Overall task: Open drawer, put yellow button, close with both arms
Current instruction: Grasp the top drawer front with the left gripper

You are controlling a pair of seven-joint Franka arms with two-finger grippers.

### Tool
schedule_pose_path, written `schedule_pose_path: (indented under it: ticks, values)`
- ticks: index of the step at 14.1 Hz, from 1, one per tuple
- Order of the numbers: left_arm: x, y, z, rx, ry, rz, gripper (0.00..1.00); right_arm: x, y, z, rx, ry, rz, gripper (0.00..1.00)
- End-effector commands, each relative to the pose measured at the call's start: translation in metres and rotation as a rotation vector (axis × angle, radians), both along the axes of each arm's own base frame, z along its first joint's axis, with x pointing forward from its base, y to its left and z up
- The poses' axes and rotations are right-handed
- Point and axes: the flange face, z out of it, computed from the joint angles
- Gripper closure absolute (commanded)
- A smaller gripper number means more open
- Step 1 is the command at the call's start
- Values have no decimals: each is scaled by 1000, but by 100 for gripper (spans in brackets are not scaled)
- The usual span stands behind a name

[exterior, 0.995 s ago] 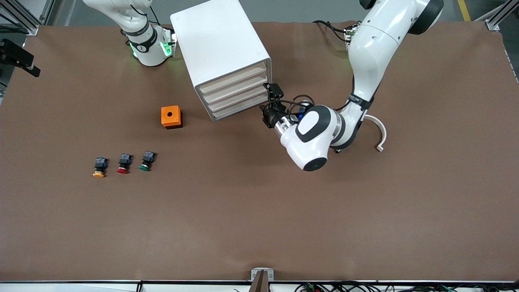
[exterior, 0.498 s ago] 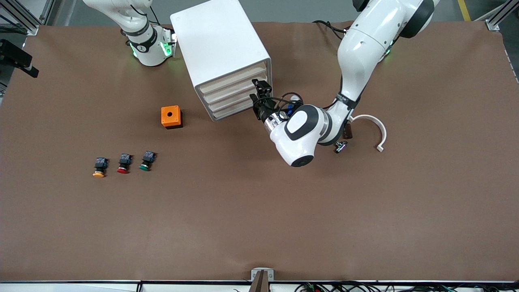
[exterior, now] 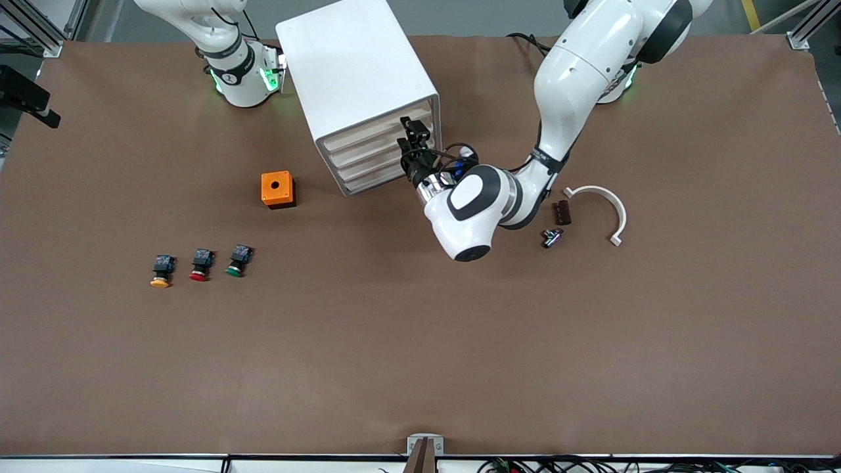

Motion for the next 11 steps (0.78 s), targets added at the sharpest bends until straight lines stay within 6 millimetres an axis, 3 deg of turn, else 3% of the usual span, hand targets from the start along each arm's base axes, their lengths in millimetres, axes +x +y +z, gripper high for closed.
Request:
schedule_pose_path:
  ticks: [1, 6, 11]
  values:
    - [-15, -14, 2, 19, 41, -27, 40, -7, 0, 3, -2, -12, 1, 0]
    - [-26, -20, -17, 53, 80, -33, 68, -6, -1, 4, -3, -12, -1, 0]
    - [-29, -22, -21, 54, 85, -38, 83, -5, -1, 9, -4, -15, -5, 0]
